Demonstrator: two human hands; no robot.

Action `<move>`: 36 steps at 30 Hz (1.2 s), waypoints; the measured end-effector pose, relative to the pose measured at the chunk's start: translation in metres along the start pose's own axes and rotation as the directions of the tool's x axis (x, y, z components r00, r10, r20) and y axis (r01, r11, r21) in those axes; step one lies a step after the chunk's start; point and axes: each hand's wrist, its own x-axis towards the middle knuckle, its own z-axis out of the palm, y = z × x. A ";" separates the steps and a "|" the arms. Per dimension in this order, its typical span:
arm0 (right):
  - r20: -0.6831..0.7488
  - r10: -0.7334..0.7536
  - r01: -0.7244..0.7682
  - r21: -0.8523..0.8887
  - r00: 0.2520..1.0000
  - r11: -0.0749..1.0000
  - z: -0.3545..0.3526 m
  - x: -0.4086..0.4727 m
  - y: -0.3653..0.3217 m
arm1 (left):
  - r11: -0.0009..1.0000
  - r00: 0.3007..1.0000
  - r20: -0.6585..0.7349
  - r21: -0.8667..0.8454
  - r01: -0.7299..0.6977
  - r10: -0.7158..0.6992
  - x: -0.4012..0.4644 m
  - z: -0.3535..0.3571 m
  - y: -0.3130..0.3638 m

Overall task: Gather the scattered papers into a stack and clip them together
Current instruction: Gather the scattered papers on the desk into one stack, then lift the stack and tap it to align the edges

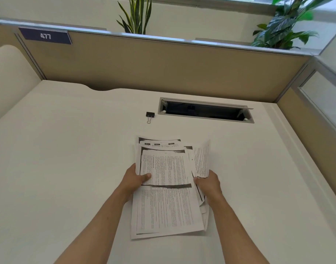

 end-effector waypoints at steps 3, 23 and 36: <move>0.007 -0.023 0.023 0.069 1.000 0.997 -0.001 0.000 0.008 | 1.000 1.000 0.002 -0.020 -0.007 0.007 -0.001 -0.001 -0.001; -0.186 -0.396 0.434 0.259 0.899 0.863 -0.116 -0.023 -0.087 | 1.000 1.000 0.024 -0.011 -0.006 0.007 -0.005 -0.001 0.001; -0.046 -0.234 0.222 -0.189 0.971 0.957 0.019 -0.007 0.005 | 0.998 0.998 0.047 -0.048 0.032 -0.030 -0.008 -0.003 0.007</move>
